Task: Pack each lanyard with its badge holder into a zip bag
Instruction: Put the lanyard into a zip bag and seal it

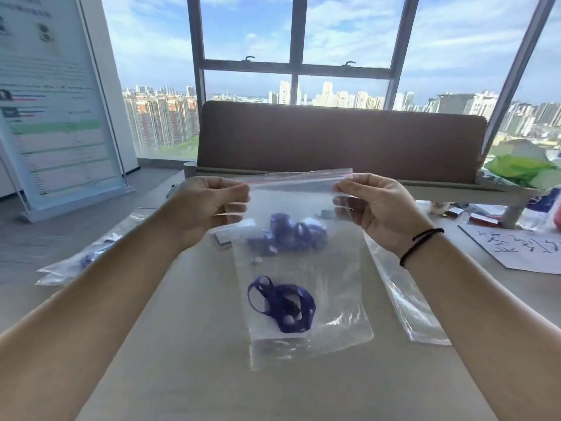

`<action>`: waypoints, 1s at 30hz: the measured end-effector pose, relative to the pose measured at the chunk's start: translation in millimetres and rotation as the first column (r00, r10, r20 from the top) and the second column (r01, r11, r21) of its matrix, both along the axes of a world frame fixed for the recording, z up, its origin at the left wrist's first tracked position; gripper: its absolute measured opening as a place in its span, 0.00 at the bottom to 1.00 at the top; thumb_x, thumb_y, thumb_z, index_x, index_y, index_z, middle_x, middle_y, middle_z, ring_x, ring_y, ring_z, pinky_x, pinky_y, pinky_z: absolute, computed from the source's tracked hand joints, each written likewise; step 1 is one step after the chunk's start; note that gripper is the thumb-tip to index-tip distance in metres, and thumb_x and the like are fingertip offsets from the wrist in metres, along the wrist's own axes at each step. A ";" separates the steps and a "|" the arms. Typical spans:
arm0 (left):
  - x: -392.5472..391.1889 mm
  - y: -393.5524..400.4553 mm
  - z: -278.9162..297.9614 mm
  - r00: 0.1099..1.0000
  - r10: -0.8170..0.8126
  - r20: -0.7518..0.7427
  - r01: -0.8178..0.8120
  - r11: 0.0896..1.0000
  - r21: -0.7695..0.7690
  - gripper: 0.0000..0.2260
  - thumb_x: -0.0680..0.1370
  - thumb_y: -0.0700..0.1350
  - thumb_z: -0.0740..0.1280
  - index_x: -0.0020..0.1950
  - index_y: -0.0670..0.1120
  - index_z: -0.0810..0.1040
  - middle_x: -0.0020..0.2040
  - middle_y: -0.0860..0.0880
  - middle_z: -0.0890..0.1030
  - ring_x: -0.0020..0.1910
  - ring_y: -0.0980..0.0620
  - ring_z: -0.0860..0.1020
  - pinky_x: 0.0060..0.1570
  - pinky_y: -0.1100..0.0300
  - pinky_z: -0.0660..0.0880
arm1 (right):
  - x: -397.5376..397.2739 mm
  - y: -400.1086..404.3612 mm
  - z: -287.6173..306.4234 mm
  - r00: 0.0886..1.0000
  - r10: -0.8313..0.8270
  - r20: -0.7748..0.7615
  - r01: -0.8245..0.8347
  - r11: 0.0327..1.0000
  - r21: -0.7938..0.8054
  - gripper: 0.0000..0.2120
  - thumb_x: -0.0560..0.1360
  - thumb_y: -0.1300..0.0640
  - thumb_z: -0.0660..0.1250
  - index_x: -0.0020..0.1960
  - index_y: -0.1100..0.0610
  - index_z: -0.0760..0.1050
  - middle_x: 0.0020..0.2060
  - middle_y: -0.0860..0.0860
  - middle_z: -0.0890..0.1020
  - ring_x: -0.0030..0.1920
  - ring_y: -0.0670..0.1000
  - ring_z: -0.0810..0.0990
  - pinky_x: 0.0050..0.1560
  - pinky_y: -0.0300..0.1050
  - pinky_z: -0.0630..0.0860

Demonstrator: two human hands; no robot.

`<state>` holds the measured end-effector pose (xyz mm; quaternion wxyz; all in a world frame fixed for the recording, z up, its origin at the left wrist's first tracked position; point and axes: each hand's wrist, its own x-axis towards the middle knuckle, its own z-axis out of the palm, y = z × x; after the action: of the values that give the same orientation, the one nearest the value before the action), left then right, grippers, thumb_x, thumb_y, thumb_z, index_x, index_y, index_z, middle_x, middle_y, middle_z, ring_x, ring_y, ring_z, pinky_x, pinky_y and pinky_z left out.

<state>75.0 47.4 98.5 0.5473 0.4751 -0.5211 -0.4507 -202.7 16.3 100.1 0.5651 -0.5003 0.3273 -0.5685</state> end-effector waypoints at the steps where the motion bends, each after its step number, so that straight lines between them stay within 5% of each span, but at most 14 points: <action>1: -1.7 1.9 8.0 0.999 -0.007 -0.049 0.007 1.000 -0.014 0.11 0.68 0.47 0.74 0.47 0.43 0.83 0.42 0.46 0.85 0.42 0.48 0.84 0.44 0.54 0.81 | -0.2 3.2 5.9 1.000 -0.031 -0.002 0.031 0.999 -0.021 0.06 0.75 0.67 0.69 0.41 0.59 0.79 0.37 0.54 0.85 0.33 0.51 0.83 0.38 0.44 0.83; 8: -15.0 18.9 35.7 0.992 0.109 -0.066 -0.122 0.964 -0.236 0.04 0.79 0.43 0.69 0.49 0.45 0.83 0.46 0.46 0.87 0.42 0.43 0.86 0.39 0.57 0.83 | 1.9 32.8 34.1 0.974 -0.225 0.005 0.222 0.958 -0.183 0.05 0.71 0.70 0.73 0.45 0.63 0.80 0.38 0.58 0.85 0.34 0.54 0.82 0.44 0.47 0.82; 12: -16.9 25.3 41.5 0.978 0.206 -0.028 -0.199 0.887 -0.416 0.04 0.79 0.45 0.70 0.50 0.48 0.84 0.46 0.49 0.87 0.39 0.45 0.86 0.35 0.58 0.81 | 6.3 45.8 40.6 0.978 -0.207 0.039 0.211 0.959 -0.191 0.04 0.74 0.67 0.71 0.46 0.60 0.79 0.38 0.57 0.85 0.31 0.53 0.81 0.33 0.44 0.79; 15: -18.2 25.8 47.1 0.967 0.251 -0.029 -0.234 0.844 -0.484 0.03 0.78 0.46 0.72 0.48 0.48 0.84 0.42 0.50 0.87 0.33 0.47 0.85 0.32 0.60 0.79 | 12.1 43.5 38.7 0.938 -0.331 -0.103 0.298 0.921 -0.252 0.03 0.77 0.63 0.69 0.46 0.57 0.76 0.32 0.53 0.84 0.24 0.52 0.74 0.24 0.40 0.68; 19: -16.8 22.1 47.9 0.950 0.312 -0.002 -0.270 0.818 -0.508 0.06 0.78 0.48 0.72 0.46 0.46 0.83 0.36 0.50 0.86 0.26 0.48 0.83 0.27 0.60 0.79 | 18.3 43.3 42.3 0.894 -0.424 -0.145 0.351 0.864 -0.361 0.03 0.79 0.62 0.67 0.48 0.56 0.74 0.31 0.52 0.83 0.27 0.51 0.73 0.26 0.40 0.68; 26: -4.0 16.7 26.7 0.843 0.517 0.152 -0.335 0.724 -0.603 0.13 0.79 0.53 0.69 0.44 0.43 0.83 0.23 0.51 0.78 0.16 0.52 0.72 0.20 0.63 0.71 | 31.1 55.7 42.8 0.980 -0.144 0.140 0.163 0.978 -0.132 0.06 0.80 0.62 0.66 0.44 0.55 0.76 0.37 0.53 0.84 0.30 0.50 0.82 0.31 0.41 0.79; 30: 2.7 17.8 26.4 0.866 0.480 0.142 -0.312 0.740 -0.596 0.12 0.75 0.54 0.74 0.39 0.46 0.81 0.22 0.52 0.78 0.16 0.54 0.72 0.20 0.64 0.70 | 35.4 55.9 38.7 0.982 -0.166 0.084 0.178 0.971 -0.160 0.03 0.81 0.60 0.65 0.48 0.54 0.73 0.39 0.54 0.86 0.29 0.51 0.83 0.27 0.39 0.76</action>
<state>77.7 65.1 124.9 0.6636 0.4563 -0.5877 -0.0780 -167.4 72.3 138.8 0.4807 -0.4954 0.3008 -0.6580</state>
